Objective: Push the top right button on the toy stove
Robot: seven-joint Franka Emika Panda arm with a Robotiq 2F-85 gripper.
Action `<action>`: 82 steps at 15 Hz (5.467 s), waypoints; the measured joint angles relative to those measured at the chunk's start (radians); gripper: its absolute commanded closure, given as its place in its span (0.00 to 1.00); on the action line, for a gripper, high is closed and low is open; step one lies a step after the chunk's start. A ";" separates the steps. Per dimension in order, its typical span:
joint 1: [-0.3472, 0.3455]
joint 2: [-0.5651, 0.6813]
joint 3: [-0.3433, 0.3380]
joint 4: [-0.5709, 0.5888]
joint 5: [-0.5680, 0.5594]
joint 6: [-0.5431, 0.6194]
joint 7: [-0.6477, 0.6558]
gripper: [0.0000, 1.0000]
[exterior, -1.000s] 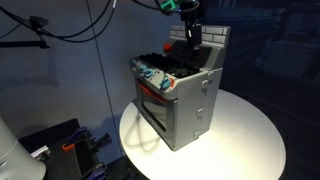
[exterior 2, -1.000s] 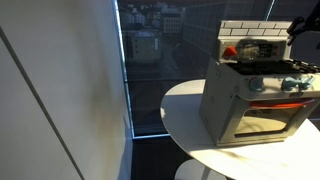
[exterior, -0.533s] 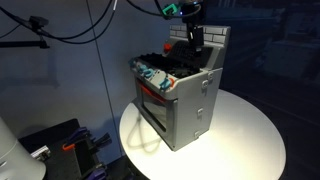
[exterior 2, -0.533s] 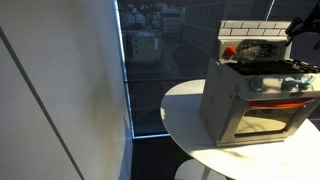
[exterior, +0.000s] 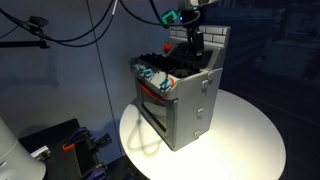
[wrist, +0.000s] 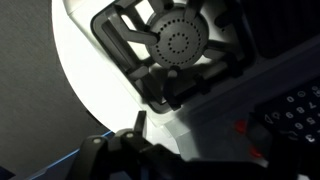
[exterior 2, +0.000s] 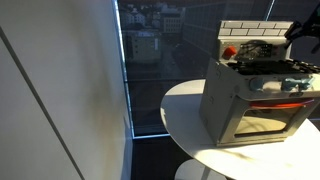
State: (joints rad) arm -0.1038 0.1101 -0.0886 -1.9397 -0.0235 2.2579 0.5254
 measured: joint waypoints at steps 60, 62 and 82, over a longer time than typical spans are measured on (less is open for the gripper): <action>0.000 0.096 -0.023 0.093 0.086 0.001 -0.037 0.00; 0.000 0.095 -0.023 0.093 0.089 -0.002 -0.037 0.00; 0.005 0.095 -0.022 0.094 0.093 -0.009 -0.039 0.00</action>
State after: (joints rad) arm -0.0990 0.2053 -0.1107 -1.8461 0.0696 2.2490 0.4859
